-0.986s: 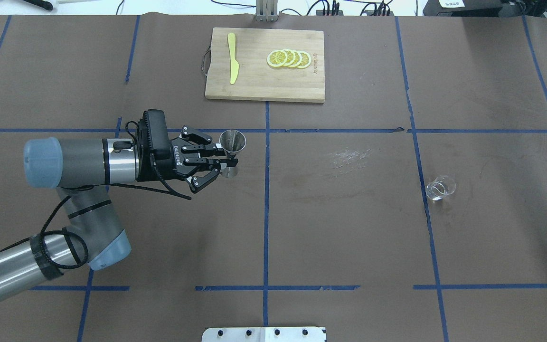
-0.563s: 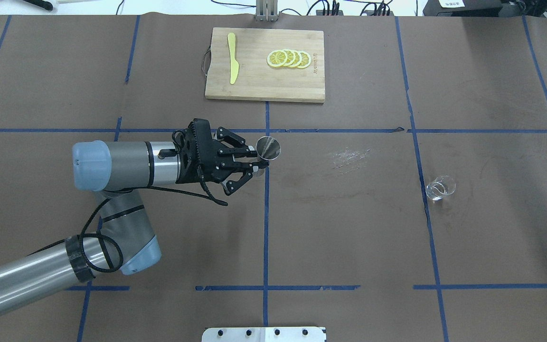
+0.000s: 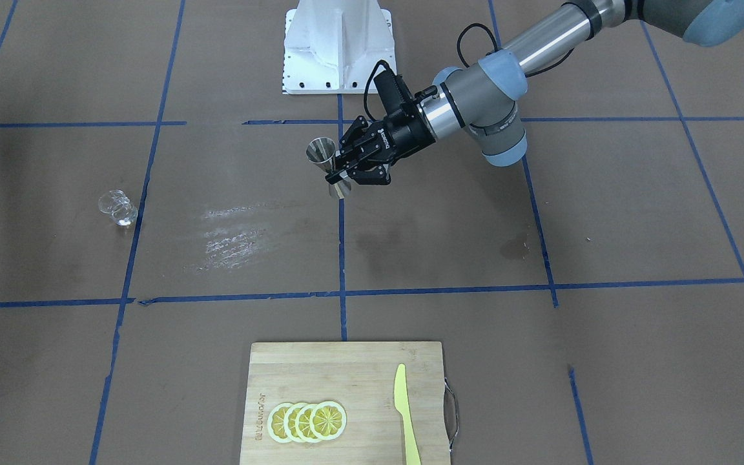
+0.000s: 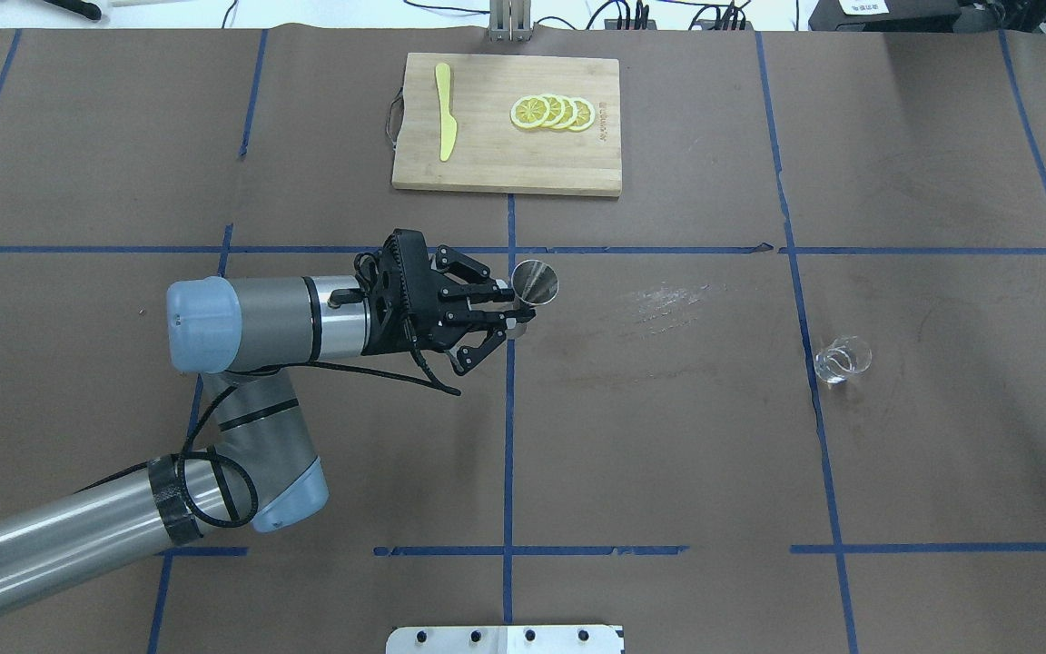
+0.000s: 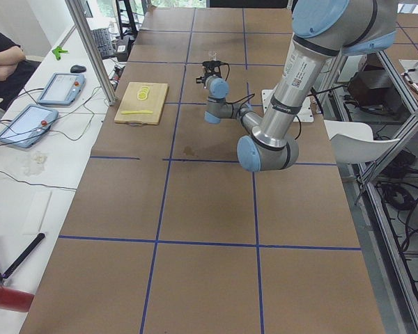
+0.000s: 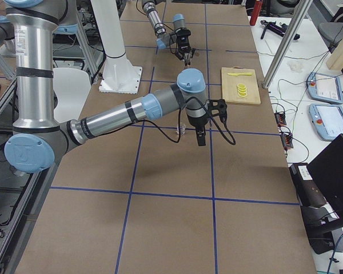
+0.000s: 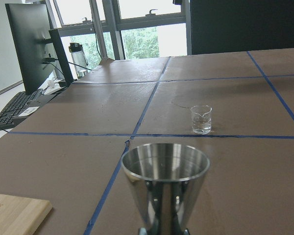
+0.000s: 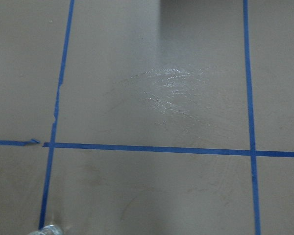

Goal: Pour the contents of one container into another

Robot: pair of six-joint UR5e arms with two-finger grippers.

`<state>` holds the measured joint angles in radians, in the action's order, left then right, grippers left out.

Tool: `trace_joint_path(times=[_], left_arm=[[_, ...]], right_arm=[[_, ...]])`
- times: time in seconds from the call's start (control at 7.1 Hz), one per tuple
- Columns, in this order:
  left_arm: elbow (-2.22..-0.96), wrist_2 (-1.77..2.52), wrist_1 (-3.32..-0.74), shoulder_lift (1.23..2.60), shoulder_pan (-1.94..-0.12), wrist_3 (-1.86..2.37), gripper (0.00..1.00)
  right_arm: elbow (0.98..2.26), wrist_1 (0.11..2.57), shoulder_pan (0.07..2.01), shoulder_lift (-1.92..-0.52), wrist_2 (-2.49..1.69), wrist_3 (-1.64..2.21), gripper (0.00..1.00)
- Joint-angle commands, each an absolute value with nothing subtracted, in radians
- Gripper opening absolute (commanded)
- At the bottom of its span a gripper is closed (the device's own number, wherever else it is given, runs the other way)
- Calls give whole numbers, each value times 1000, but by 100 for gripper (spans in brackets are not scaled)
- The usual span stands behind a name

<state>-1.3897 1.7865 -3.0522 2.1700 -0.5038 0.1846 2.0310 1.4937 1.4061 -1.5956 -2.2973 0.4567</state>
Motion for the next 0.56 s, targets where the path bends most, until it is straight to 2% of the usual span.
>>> trace_joint_path(times=[0.0,0.42], left_arm=[[-1394,1789,-3060,2172,-502,262,0],[-1399,1784,-3071,2161,-489,294,0]], right_arm=[[2077,1334,1196,-1575,-2136,796,100],[2135,1272,905,-1583,-1767,1085,100]])
